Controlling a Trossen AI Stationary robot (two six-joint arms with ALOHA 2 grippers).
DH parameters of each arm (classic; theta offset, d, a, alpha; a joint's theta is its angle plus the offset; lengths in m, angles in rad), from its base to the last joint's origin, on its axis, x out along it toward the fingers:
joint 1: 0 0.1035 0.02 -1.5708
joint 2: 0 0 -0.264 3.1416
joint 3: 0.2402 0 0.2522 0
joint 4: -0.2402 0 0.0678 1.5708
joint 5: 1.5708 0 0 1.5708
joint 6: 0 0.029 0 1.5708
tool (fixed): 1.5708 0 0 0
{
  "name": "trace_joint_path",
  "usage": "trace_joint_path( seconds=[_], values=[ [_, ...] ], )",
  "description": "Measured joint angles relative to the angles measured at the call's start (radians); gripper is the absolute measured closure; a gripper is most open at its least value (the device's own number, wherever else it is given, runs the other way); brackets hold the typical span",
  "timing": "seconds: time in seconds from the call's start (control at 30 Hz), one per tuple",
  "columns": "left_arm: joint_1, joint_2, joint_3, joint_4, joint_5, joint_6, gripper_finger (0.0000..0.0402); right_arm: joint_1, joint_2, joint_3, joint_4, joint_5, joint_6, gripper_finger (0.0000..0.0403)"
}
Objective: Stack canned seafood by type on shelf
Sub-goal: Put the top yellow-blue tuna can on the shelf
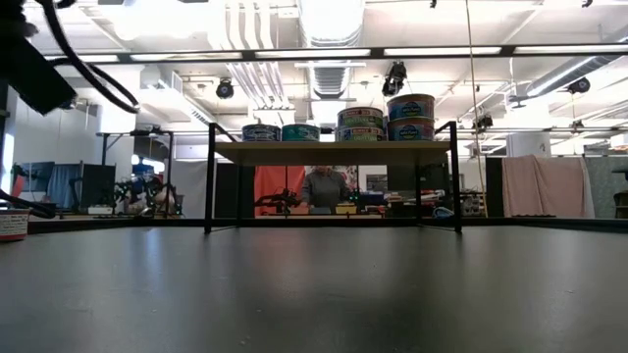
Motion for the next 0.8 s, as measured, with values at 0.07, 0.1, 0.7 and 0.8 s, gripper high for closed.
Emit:
trace_joint_path(
  seconds=[0.07, 0.1, 0.7, 0.8],
  values=[
    [0.000, 0.026, 0.011, 0.037, -0.010, 0.000, 0.0388, 0.032, 0.039, 0.025, -0.042, -0.001, 0.082, 0.0394],
    [0.000, 0.041, 0.017, 0.043, -0.009, 0.008, 0.0389, 0.052, 0.059, 0.037, -0.067, -0.001, 0.124, 0.0394],
    [0.048, 0.295, 0.413, 0.200, -0.234, 0.168, 0.0401, 0.228, 0.317, 0.291, -0.443, 0.111, 0.523, 0.0394],
    [0.069, 0.293, 0.552, 0.196, -0.396, 0.188, 0.0401, 0.212, 0.316, 0.292, -0.437, 0.187, 0.565, 0.0394]
  ],
)
